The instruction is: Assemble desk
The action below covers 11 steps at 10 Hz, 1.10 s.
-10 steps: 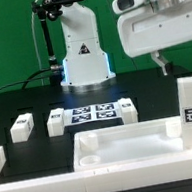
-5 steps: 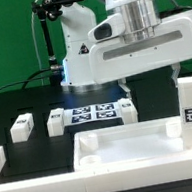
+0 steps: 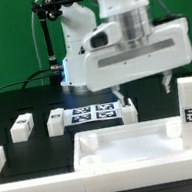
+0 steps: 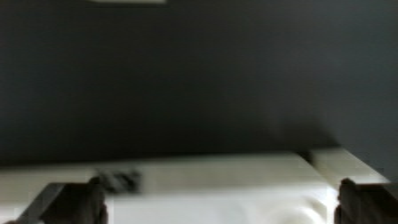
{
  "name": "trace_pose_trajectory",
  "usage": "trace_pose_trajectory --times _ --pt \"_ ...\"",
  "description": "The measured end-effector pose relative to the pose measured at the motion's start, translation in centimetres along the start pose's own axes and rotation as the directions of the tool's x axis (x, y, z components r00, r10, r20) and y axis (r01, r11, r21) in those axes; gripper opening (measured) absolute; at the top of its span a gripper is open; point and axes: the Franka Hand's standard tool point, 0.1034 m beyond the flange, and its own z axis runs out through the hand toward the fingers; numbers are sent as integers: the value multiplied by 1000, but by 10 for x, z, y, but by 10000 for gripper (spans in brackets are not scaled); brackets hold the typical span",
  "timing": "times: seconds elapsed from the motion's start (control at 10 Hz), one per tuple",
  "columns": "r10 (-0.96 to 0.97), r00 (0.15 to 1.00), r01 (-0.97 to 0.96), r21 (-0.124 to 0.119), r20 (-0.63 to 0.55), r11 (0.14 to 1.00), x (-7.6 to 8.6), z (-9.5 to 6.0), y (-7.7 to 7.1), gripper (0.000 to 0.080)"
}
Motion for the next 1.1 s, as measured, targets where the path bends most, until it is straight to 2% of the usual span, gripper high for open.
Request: trace_pose_trajectory --times 0.1,0.2,0.7,0.8,0.9,1.1 --pt "15 999 -15 -1 31 1000 -7 3 6 648" --pt "16 990 -17 8 138 1000 -22 5 8 648" --pt "22 909 -48 54 415 997 -31 9 4 648" --pt "29 878 -60 50 478 997 -34 17 7 648" --pt "34 812 -52 15 582 999 -43 25 11 648" --pt "32 707 -6 -39 706 999 -47 37 17 648"
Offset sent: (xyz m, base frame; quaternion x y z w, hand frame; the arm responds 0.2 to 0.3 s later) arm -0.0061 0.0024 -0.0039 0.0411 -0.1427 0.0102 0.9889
